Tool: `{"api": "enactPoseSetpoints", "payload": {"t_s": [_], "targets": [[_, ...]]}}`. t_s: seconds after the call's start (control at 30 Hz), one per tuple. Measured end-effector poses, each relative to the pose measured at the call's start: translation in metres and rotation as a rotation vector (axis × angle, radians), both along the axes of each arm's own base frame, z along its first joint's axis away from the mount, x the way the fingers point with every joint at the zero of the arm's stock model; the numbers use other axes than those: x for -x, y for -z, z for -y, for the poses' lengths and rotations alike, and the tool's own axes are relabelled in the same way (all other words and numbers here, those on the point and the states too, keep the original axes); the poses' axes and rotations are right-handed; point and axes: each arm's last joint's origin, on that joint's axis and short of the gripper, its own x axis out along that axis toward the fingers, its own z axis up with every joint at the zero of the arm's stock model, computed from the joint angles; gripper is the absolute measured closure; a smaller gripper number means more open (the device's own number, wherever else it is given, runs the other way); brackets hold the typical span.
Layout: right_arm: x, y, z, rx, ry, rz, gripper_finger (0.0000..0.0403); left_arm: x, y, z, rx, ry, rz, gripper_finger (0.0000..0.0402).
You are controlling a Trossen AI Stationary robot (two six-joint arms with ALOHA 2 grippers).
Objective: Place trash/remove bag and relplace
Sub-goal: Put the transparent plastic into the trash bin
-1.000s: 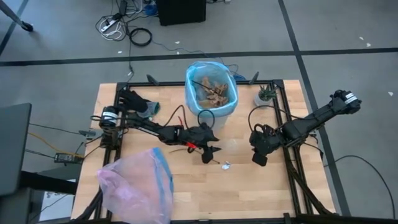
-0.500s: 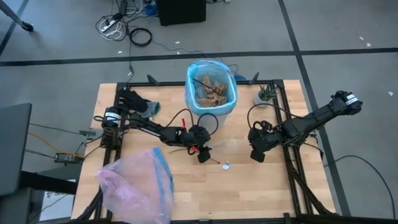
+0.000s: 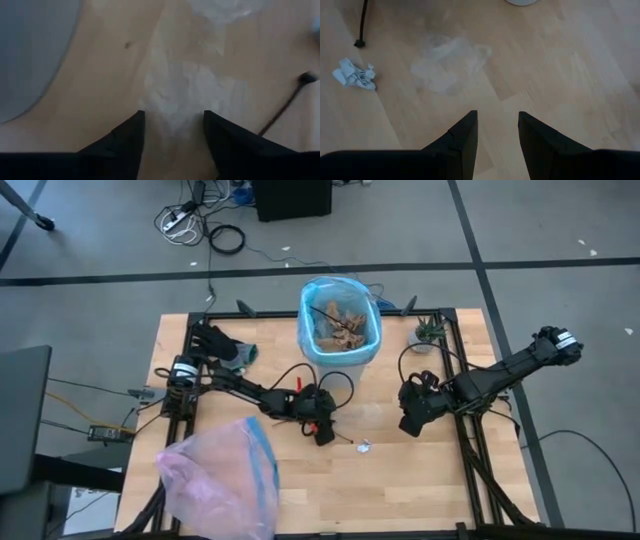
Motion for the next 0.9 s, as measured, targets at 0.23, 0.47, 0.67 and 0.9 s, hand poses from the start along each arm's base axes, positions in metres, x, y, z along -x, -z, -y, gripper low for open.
{"api": "enactPoseSetpoints", "payload": {"t_s": [0.23,0.47,0.67,0.9], "targets": [[0.000,0.000,0.000,0.009,0.006,0.004,0.0275,0.013,0.004,0.016,-0.154,-0.002,-0.122,0.0301],[0.000,0.000,0.001,0.019,0.024,0.014,0.0277,0.014,0.001,0.029,-0.106,-0.053,-0.110,0.0393],[0.000,0.000,0.001,0.011,0.035,0.018,0.0292,0.005,-0.035,0.039,-0.090,-0.030,-0.128,0.0398],[0.000,-0.001,0.001,0.032,0.034,0.018,0.0315,-0.017,-0.136,0.043,-0.197,0.101,-0.041,0.0400]]}}
